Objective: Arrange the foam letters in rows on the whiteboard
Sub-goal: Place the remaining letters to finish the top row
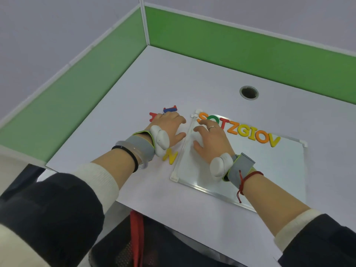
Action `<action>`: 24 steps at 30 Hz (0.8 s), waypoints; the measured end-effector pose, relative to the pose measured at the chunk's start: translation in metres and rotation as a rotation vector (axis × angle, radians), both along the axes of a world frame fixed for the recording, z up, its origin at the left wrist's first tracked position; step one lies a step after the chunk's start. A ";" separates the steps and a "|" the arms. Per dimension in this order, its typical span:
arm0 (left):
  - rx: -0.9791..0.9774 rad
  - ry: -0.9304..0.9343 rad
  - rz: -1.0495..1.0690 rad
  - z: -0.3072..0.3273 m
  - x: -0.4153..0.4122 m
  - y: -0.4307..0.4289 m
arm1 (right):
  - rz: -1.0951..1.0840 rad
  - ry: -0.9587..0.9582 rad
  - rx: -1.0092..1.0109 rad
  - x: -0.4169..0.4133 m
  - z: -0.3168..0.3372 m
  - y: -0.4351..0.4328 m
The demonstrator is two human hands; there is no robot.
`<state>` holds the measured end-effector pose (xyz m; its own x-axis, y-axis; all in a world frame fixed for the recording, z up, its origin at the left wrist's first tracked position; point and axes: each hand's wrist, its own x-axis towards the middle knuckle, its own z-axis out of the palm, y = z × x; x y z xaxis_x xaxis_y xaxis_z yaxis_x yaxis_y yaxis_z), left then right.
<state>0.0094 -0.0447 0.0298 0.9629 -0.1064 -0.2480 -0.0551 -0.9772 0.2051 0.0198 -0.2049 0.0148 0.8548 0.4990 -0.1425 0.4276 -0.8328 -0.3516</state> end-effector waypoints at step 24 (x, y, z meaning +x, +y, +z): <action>0.118 0.042 0.162 -0.047 -0.023 0.056 | 0.097 0.052 -0.083 -0.030 -0.026 0.066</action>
<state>-0.0139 0.0117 -0.0176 0.9536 0.0813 -0.2900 0.1109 -0.9900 0.0870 -0.0106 -0.1387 -0.0107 0.7936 0.5634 -0.2297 0.4903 -0.8158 -0.3067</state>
